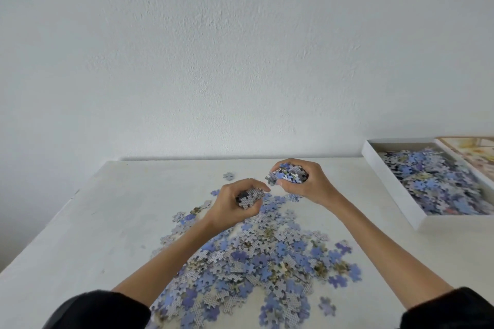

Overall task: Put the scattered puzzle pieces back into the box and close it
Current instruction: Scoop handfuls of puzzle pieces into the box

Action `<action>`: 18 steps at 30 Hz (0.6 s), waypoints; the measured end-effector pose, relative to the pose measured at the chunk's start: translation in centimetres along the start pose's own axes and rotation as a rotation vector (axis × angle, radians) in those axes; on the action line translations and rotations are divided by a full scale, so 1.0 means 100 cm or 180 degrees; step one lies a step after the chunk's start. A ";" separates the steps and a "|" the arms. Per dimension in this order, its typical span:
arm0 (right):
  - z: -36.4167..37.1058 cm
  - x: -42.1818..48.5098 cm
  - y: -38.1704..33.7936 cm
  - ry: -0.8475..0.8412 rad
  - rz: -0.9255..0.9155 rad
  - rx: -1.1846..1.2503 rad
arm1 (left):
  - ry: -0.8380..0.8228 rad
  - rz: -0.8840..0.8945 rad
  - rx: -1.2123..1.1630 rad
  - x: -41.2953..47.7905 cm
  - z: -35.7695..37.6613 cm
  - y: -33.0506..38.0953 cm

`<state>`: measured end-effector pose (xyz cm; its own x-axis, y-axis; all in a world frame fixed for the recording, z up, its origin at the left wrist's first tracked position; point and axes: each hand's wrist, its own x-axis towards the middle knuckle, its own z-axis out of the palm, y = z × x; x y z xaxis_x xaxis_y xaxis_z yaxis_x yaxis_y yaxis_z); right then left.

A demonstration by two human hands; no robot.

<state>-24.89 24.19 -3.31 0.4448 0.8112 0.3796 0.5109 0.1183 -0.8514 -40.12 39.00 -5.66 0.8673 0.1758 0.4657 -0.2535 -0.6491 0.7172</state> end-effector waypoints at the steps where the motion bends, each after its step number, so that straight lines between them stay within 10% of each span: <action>1: -0.009 -0.003 -0.001 0.0010 -0.0005 -0.0003 | -0.0008 0.0006 -0.0007 0.004 0.006 0.004; 18: -0.192 -0.053 0.019 0.0264 -0.0095 -0.0347 | -0.0304 0.0146 -0.0290 0.110 0.158 0.094</action>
<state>-12.18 9.11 0.00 0.4853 0.7576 0.4365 0.5996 0.0750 -0.7967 -26.19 23.13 -1.99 0.8896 0.0734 0.4508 -0.3281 -0.5842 0.7424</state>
